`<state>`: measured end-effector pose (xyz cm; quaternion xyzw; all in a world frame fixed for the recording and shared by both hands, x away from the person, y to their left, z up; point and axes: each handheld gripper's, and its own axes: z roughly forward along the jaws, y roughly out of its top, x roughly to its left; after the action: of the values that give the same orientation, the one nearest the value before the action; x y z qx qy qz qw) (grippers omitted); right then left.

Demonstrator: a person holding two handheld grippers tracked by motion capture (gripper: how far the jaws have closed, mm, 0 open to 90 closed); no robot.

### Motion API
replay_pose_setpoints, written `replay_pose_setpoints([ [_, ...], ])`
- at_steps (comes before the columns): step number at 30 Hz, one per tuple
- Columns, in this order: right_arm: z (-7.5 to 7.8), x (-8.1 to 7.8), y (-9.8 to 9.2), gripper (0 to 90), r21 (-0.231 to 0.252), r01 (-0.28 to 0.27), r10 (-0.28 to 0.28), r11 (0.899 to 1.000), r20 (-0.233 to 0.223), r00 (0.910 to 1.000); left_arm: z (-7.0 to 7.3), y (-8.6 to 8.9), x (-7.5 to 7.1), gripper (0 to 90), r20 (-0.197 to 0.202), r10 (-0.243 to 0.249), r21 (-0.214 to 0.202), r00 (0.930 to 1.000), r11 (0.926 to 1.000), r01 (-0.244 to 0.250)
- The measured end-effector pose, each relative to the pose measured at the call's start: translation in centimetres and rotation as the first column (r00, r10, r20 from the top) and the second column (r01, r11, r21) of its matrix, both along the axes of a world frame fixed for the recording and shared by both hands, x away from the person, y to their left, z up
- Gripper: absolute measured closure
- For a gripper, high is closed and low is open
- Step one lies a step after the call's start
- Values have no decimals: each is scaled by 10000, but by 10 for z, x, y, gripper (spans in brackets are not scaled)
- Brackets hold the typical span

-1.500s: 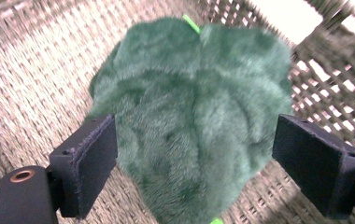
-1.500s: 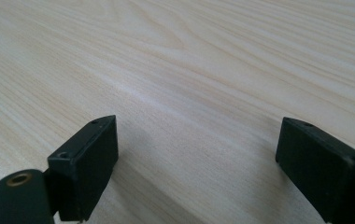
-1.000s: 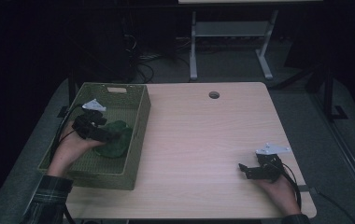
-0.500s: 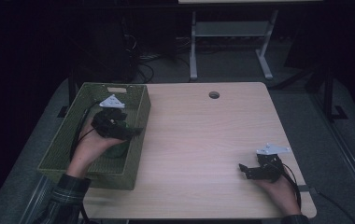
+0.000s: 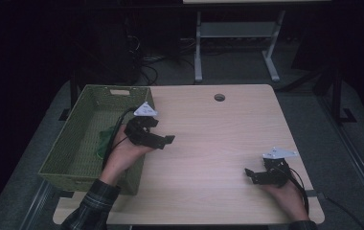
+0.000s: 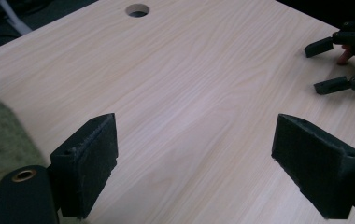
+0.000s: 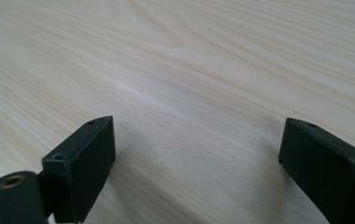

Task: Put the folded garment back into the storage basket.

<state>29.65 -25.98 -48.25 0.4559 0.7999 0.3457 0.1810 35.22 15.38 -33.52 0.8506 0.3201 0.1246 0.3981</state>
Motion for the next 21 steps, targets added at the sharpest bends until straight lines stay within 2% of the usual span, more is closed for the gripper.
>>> replay_pose_setpoints([
  [6, 0, 0, 0, 101, -12, -33, 33, 10000, 1, 10000, -13, -19, -2, 140, 122, -138, 25, 9998, 9999, 138],
  [10, 0, 0, 0, 99, -11, -37, 37, 10000, -4, 10000, -30, -37, -5, 140, 185, -261, 91, 9995, 9996, 259],
  [12, 0, 0, 0, 99, -9, -35, 35, 10000, -7, 10000, -33, -39, -5, 140, 175, -258, 80, 9995, 9996, 257],
  [13, 0, 0, 0, 99, -11, -37, 37, 10000, -9, 10000, -41, -46, -6, 140, 255, -285, 105, 9993, 9995, 282],
  [16, 0, 0, 0, 99, -13, -39, 39, 10000, -11, 10000, -52, -53, -8, 140, 368, -316, 130, 9988, 9994, 311],
  [19, 0, 0, 0, 99, -10, -37, 37, 10000, -16, 10000, -66, -60, -8, 139, 376, -382, 314, 9986, 9988, 370],
  [21, 0, 0, 0, 99, -10, -38, 38, 10000, -12, 10000, -77, -64, -8, 140, 248, -412, 511, 9988, 9979, 399],
])
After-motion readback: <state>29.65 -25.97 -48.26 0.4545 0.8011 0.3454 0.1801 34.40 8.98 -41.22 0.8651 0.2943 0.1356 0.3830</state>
